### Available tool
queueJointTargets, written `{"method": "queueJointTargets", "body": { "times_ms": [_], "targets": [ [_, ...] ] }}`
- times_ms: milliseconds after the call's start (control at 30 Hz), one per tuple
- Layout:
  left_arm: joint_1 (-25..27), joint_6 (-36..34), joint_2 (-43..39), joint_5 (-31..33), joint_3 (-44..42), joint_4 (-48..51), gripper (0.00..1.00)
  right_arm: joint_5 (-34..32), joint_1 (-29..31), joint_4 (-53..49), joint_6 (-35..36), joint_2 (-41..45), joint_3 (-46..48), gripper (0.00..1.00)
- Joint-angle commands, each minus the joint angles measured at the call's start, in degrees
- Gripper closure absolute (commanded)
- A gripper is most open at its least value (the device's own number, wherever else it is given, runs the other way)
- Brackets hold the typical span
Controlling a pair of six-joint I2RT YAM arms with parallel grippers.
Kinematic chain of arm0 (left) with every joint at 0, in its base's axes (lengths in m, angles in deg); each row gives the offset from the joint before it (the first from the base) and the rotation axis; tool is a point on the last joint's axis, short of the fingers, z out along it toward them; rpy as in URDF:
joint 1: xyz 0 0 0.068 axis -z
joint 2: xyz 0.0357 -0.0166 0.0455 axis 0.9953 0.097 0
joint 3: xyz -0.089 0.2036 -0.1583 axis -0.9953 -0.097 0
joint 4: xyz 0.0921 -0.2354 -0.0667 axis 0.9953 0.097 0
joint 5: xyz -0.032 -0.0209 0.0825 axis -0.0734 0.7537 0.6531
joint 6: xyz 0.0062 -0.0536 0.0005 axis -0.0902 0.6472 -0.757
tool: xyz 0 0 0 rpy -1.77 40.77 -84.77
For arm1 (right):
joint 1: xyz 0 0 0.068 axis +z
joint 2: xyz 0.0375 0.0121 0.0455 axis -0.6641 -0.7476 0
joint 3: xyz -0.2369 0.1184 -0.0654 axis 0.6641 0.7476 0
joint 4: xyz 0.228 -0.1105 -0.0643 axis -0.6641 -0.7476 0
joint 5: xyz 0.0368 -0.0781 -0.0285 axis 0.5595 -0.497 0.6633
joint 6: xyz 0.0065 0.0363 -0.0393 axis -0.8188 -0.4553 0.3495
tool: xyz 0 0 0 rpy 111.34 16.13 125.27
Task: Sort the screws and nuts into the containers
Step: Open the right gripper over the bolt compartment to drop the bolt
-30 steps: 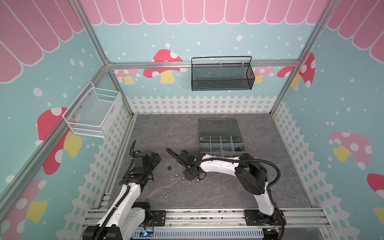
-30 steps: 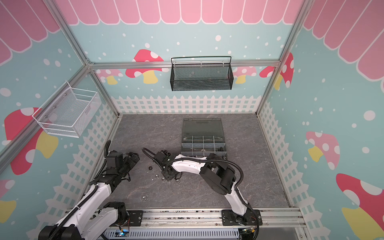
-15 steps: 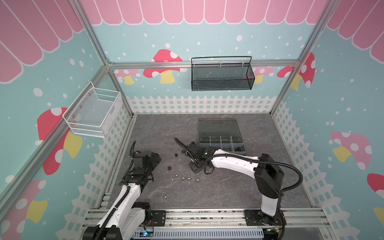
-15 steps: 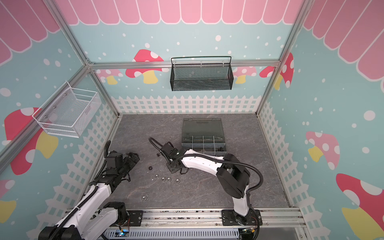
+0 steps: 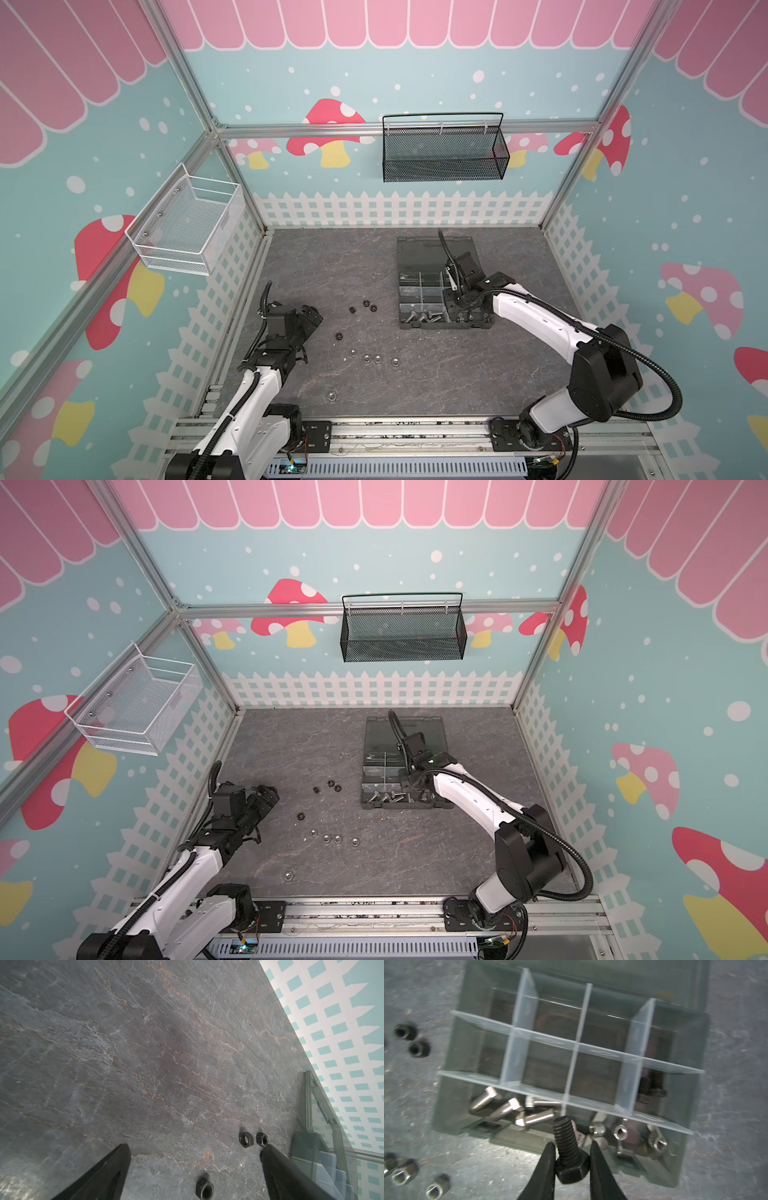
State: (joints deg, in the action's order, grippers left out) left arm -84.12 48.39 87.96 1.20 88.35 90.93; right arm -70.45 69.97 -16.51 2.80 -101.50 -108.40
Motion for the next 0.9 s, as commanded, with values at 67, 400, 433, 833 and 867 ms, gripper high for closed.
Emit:
{"method": "queueJointTargets", "body": {
  "times_ms": [67, 400, 433, 833, 867],
  "targets": [
    [-0.48, 0.58, 0.21, -0.21, 0.53, 0.36, 0.00, 3.51, -7.18, 2.50, 2.82, 2.11, 3.05, 0.93],
    [-0.43, 0.40, 0.06, -0.36, 0.85, 0.84, 0.00, 7.39, -14.06, 6.10, 5.46, -1.35, 2.78, 0.93],
    [-0.49, 0.33, 0.04, -0.31, 0.88, 0.89, 0.00, 7.69, -14.44, 6.27, 5.74, -2.02, 2.39, 0.92],
    [-0.51, -0.04, -0.49, 0.51, 0.88, 1.74, 0.00, 9.17, -15.79, 7.98, 6.92, -7.45, 0.04, 0.80],
    [-0.57, -0.11, -0.47, 0.51, 0.84, 1.78, 0.00, 9.34, -15.79, 8.00, 6.91, -7.69, -0.04, 0.77]
  ]
}}
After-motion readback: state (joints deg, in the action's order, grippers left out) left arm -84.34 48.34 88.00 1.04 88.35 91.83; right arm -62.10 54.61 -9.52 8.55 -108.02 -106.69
